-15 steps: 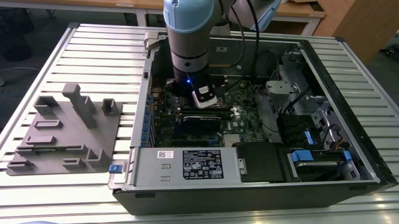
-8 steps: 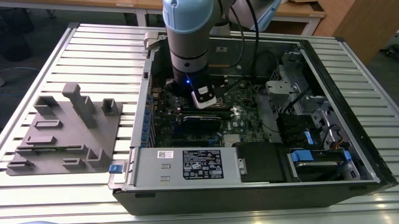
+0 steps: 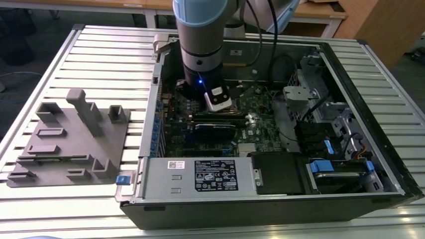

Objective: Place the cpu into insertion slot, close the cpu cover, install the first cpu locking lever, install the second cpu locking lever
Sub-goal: 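Install the second cpu locking lever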

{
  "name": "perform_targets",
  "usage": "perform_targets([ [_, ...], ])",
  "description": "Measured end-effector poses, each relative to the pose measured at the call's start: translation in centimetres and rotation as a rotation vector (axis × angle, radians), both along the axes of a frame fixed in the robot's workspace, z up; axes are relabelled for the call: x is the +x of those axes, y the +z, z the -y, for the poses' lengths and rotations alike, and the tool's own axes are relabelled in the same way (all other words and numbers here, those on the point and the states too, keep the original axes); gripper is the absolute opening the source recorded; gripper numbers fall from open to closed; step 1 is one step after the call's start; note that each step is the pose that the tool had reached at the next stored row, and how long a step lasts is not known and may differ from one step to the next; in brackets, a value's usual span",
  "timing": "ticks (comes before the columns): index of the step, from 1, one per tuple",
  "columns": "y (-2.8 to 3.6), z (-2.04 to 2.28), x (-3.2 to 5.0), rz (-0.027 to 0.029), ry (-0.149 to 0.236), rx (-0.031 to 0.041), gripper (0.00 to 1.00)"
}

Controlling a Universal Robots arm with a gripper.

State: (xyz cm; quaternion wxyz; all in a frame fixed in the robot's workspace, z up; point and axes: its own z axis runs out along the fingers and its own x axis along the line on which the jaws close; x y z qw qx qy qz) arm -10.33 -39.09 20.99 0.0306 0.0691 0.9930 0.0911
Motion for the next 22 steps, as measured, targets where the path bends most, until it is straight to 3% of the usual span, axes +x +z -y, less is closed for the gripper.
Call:
perform_targets([
  [6,1.29,0.0,0.0,0.0,0.0,-0.0002,0.11],
  [7,1.3,-0.01,0.0,0.0001,0.0,-0.0044,0.11],
  [10,1.32,-0.04,0.0,-0.0001,-0.001,-0.0533,0.11],
  [11,1.31,-0.04,0.0,0.0,-0.001,-0.0573,0.11],
  [15,1.31,-0.05,0.17,0.0001,-0.001,-0.0578,0.11],
  [22,1.31,-0.09,1.98,0.0,-0.001,-0.0579,0.11],
])
